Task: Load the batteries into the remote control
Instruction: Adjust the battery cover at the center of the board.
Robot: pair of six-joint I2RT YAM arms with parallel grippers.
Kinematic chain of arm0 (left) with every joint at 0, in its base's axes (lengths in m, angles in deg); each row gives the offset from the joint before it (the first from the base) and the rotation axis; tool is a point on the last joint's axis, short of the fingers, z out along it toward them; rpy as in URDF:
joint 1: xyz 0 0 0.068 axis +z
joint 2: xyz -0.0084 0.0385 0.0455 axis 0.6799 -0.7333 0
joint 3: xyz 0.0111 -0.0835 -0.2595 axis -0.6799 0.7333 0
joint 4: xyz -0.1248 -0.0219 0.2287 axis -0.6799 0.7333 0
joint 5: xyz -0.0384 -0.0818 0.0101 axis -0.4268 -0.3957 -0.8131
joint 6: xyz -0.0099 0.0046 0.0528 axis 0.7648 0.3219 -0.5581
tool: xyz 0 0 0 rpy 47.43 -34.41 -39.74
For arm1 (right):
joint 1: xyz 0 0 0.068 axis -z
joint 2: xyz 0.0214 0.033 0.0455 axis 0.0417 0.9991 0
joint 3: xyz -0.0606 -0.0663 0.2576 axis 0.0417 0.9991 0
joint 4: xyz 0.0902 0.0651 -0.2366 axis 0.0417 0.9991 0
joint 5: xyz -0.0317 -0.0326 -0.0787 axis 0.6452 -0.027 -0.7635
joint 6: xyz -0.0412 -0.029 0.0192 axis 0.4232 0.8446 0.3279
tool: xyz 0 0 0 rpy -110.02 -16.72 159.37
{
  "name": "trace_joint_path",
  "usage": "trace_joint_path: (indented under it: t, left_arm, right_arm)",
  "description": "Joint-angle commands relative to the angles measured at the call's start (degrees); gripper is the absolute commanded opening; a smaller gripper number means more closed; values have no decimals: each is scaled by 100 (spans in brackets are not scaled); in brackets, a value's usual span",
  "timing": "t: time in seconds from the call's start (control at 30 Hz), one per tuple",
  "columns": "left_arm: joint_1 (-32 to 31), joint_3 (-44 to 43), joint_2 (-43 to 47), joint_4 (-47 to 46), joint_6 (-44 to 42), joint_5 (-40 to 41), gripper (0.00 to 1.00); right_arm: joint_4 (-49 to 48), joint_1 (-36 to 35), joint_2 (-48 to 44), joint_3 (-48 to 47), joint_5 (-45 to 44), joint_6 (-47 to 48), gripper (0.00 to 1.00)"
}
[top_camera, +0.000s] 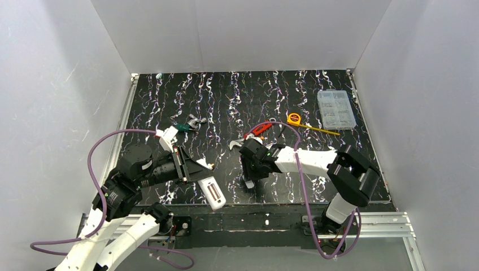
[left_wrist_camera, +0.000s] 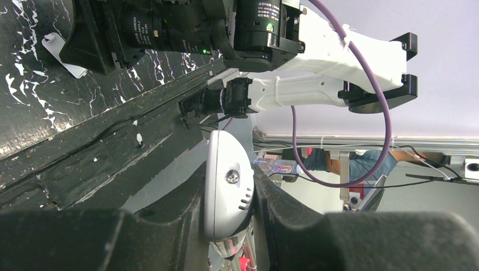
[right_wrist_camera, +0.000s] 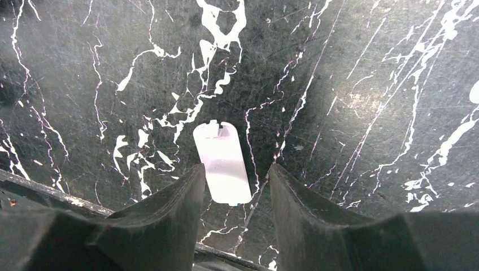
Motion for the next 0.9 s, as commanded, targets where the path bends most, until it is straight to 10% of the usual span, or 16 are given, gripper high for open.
trace_joint_path:
  t: [0.0,0.87]
  left_arm:
    - [-6,9,23,-212,-27,-168,0]
    - [-6,36,51,-207,-36,-168,0]
  right_arm:
    - [335,21,149,-179,-217,38,54]
    - [991,-430,1036,-834,-393,79,53]
